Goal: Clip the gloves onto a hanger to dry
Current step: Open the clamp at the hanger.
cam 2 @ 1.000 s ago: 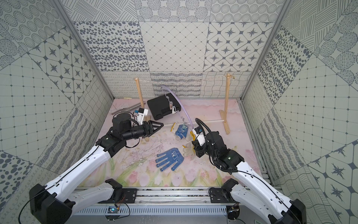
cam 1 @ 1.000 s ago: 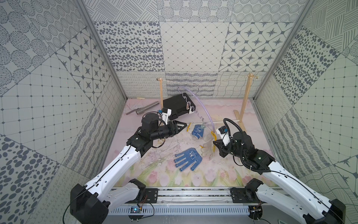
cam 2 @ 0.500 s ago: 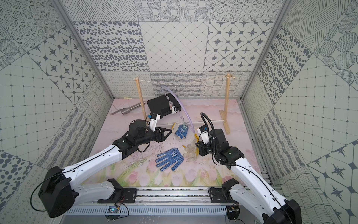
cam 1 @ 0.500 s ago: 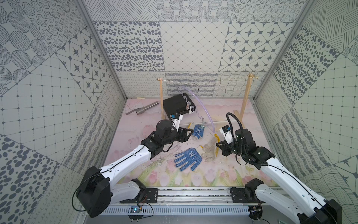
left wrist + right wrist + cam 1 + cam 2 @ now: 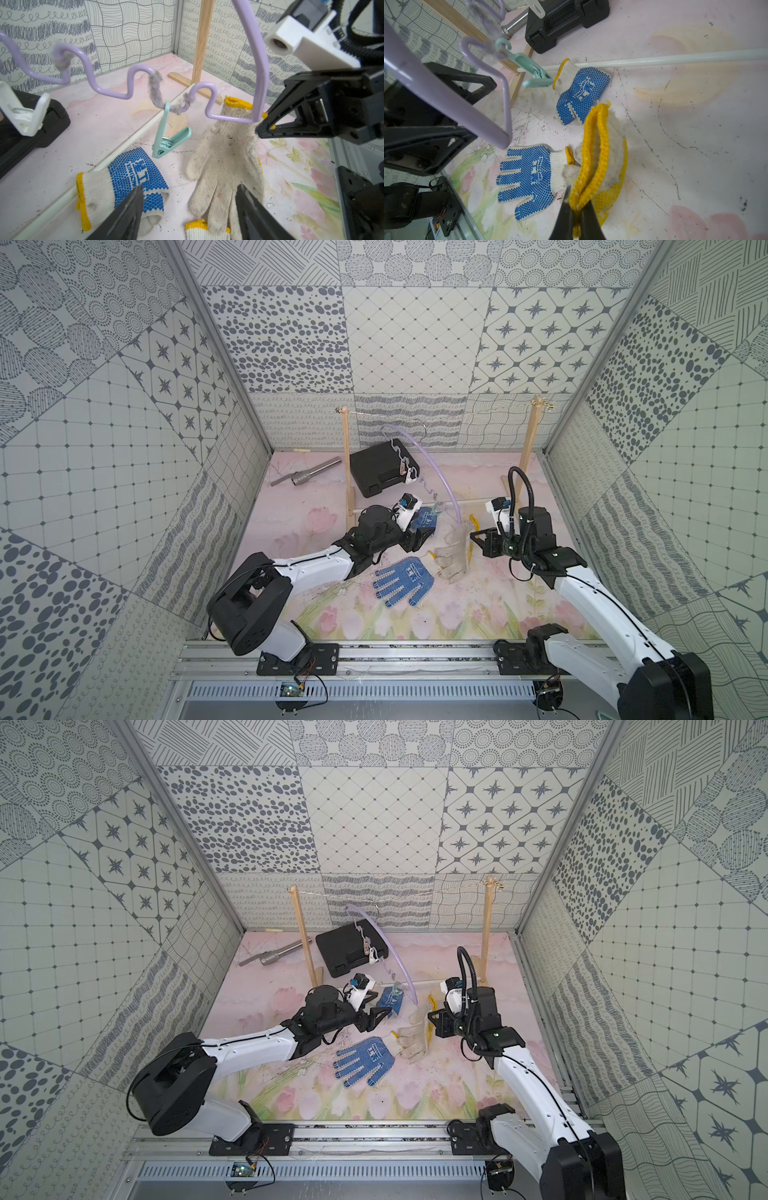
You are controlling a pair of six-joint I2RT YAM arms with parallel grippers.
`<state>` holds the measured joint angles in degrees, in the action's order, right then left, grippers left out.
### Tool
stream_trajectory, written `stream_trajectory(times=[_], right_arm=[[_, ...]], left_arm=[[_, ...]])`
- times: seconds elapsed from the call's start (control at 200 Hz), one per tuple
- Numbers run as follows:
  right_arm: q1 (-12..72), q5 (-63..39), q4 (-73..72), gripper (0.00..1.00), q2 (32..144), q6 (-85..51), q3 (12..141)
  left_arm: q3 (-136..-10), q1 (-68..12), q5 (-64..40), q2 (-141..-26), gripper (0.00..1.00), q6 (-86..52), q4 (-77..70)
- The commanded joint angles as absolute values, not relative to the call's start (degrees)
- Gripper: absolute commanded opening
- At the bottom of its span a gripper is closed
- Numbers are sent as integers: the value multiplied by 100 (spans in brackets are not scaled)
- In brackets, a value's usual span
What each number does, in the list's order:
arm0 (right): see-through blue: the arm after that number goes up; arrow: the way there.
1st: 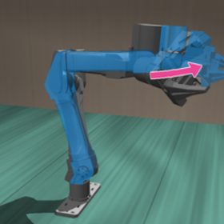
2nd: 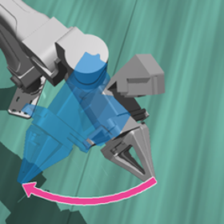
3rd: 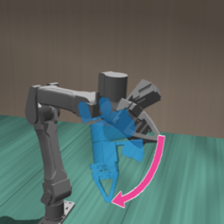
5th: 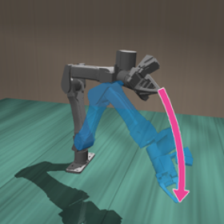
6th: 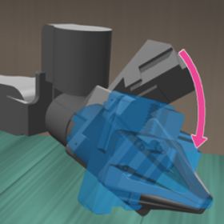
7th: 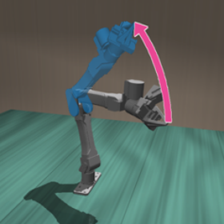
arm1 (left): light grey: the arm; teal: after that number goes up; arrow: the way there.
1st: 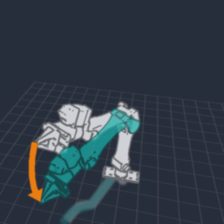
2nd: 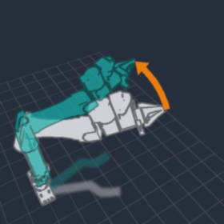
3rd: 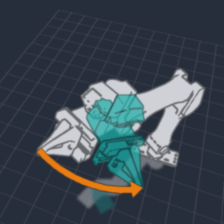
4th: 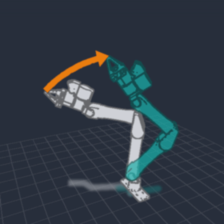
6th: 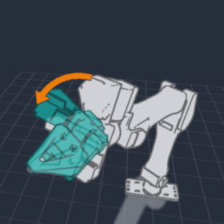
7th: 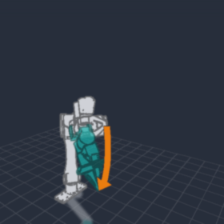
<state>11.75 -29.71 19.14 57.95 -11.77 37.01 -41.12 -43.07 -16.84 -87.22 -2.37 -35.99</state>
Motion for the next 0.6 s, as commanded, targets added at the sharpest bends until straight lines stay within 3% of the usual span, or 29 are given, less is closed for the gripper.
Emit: stream_trajectory(times=[0.0, 0.235, 0.595], right_arm=[[977, -3932, 1154, 0, 5993, -1126, 3679], [861, -4534, 836, 0, 6505, -1075, 3804], [859, -4668, 749, 0, 6640, -1094, 3726]], left_arm=[[-3985, -4351, -1916, -9236, 72, 1300, -5744], [-4247, -4341, -1792, -9880, 66, 1878, -6209], [-4502, -4350, -1668, -10378, 68, 2376, -6760]])
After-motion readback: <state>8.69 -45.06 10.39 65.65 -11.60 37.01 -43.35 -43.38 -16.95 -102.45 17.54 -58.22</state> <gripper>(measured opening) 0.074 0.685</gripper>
